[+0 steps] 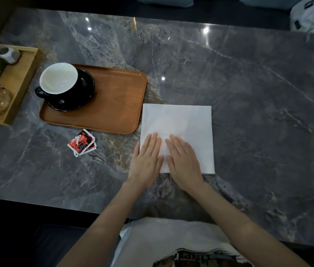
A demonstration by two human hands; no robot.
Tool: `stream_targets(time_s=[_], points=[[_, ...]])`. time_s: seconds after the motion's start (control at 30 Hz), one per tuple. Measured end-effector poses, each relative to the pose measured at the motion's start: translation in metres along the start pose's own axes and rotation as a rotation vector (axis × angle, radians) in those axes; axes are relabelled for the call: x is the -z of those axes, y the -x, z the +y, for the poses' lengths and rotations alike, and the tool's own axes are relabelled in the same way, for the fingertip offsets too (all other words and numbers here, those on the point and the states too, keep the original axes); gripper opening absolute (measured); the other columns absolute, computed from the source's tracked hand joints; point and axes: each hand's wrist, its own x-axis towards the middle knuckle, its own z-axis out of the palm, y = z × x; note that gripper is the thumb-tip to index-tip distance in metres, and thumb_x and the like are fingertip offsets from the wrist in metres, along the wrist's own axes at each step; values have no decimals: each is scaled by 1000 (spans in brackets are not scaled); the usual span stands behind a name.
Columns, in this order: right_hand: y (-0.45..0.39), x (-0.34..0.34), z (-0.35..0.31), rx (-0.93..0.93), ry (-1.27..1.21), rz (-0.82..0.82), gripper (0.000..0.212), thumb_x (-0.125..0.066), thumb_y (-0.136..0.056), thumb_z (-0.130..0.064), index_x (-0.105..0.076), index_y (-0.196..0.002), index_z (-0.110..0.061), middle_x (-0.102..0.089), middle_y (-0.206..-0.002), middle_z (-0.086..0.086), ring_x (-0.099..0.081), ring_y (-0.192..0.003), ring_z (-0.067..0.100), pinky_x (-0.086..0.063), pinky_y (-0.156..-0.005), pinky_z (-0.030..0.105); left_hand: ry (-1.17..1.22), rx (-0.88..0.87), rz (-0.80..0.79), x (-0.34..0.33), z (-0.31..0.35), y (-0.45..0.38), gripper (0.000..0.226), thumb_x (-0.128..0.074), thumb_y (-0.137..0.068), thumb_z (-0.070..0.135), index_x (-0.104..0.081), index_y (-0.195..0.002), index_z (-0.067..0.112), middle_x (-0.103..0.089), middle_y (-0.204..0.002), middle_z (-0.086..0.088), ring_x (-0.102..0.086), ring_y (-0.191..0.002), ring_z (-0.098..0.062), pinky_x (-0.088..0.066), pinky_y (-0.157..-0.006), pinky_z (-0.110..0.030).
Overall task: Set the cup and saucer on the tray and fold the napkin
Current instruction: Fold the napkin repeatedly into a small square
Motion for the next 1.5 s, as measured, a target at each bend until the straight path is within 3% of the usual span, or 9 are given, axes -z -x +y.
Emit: stream_targets(time_s=[0.17,0.33,0.5,0.6,0.73,0.83,1.1,1.27,1.5], points=[[7,-6,42,-137,154,-168,69,15,-78,-50,24,-137,-17,23,-152,1,26,-135,11,17,-113,34,-159,38,1,-7,0,-2,56,-16,-95,39,-30,-141,11,-35,-149,-9,-33,-137,-25,-11,-109,-41],[16,-1,65,-172,181,26,65,-22,-90,-43,-26,-143,-4,-31,-151,13,-28,-140,23,-3,-112,40,-192,70,18,-2,8,-3,56,-28,-88,37,-41,-136,11,-43,-144,-11,-40,-133,-26,-28,-110,-50],[-17,26,72,-172,-6,290,37,-38,-86,-24,-69,-99,-8,-71,-104,10,-66,-97,26,-29,-105,38,-60,76,113,18,26,-36,46,-33,-83,28,-60,-112,6,-62,-124,-15,-58,-117,-27,-40,-98,-56],[-52,45,76,-149,-9,204,43,-32,-91,-23,-58,-121,-5,-60,-126,14,-55,-118,29,-35,-106,38,-20,-64,84,24,32,-68,55,-21,-91,30,-39,-136,4,-38,-147,-14,-35,-136,-27,-27,-110,-47],[-86,51,87,-132,87,-47,53,-23,-100,-30,-11,-148,-11,-9,-159,6,-4,-146,18,0,-118,37,-76,-73,-12,20,28,-105,60,-8,-93,39,-4,-146,10,0,-158,-5,2,-145,-18,0,-117,-41],[-89,39,99,-164,167,-118,61,-14,-97,-43,-1,-148,-11,-1,-159,7,3,-146,17,7,-116,37,-101,-55,-46,14,17,-118,66,3,-88,46,5,-146,15,8,-158,-2,10,-144,-14,11,-113,-36],[-84,31,112,-193,176,-111,76,2,-85,-53,-3,-148,-11,-3,-159,6,0,-146,17,12,-113,37,-21,53,-56,22,8,-118,58,-17,-97,38,-3,-147,12,0,-158,-10,5,-145,-20,6,-116,-36],[-92,57,111,-188,-1,-59,55,-40,-94,-37,-33,-141,-10,-31,-151,10,-24,-140,24,-13,-116,37,-79,-100,106,51,-5,-132,37,-49,-80,12,-59,-116,4,-59,-122,-22,-60,-105,-39,-49,-84,-45],[-129,93,119,-167,-93,-291,52,-69,-75,-27,-52,-121,-14,-54,-122,8,-44,-115,26,-35,-92,35,-225,-44,-262,93,-7,-164,40,-63,-78,17,-52,-116,13,-53,-121,-10,-48,-115,-29,-40,-91,-41]])
